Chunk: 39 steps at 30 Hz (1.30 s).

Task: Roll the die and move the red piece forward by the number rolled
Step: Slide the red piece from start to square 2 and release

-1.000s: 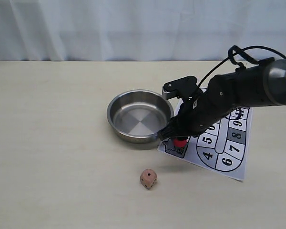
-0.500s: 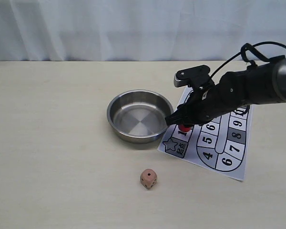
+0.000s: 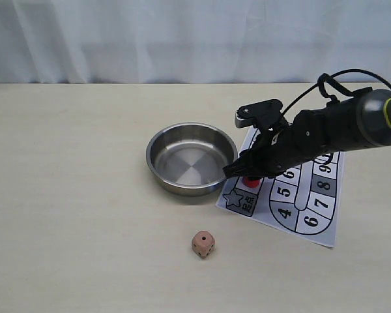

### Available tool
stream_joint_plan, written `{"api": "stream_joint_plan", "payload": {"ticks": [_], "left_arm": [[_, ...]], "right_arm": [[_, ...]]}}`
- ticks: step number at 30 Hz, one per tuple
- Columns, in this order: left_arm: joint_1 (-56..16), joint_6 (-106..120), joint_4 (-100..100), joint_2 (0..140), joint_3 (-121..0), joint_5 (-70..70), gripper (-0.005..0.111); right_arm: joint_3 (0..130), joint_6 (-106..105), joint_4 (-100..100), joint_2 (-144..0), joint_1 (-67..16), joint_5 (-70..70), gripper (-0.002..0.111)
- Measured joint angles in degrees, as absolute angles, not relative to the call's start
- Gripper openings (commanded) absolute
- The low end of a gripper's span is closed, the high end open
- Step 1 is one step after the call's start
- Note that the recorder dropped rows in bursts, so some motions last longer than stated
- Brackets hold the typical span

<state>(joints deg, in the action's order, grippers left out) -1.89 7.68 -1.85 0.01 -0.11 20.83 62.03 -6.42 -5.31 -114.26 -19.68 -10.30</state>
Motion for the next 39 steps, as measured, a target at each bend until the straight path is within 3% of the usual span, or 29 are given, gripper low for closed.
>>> {"api": "stream_joint_plan", "payload": {"ticks": [12,14,22,25,39], "left_arm": [[-1.89,7.68,-1.85,0.01,-0.11,20.83,0.0],[-1.89,7.68,-1.85,0.01,-0.11,20.83,0.0],[-1.89,7.68,-1.85,0.01,-0.11,20.83,0.0],[-1.89,7.68,-1.85,0.01,-0.11,20.83,0.0],[-1.89,7.68,-1.85,0.01,-0.11,20.83,0.0]], "right_arm": [[62.03,-6.42,-5.31,-114.31,-19.68,-10.2,0.005],[62.03,-6.42,-5.31,-114.31,-19.68,-10.2,0.011],[62.16,-6.42,-5.51,-114.31,-19.68,-10.79,0.052],[61.94,-6.42,-5.51,-114.58,-19.68,-13.01,0.061],[61.94,-6.01,-5.51,-106.78,-19.68,-15.77,0.062]]}}
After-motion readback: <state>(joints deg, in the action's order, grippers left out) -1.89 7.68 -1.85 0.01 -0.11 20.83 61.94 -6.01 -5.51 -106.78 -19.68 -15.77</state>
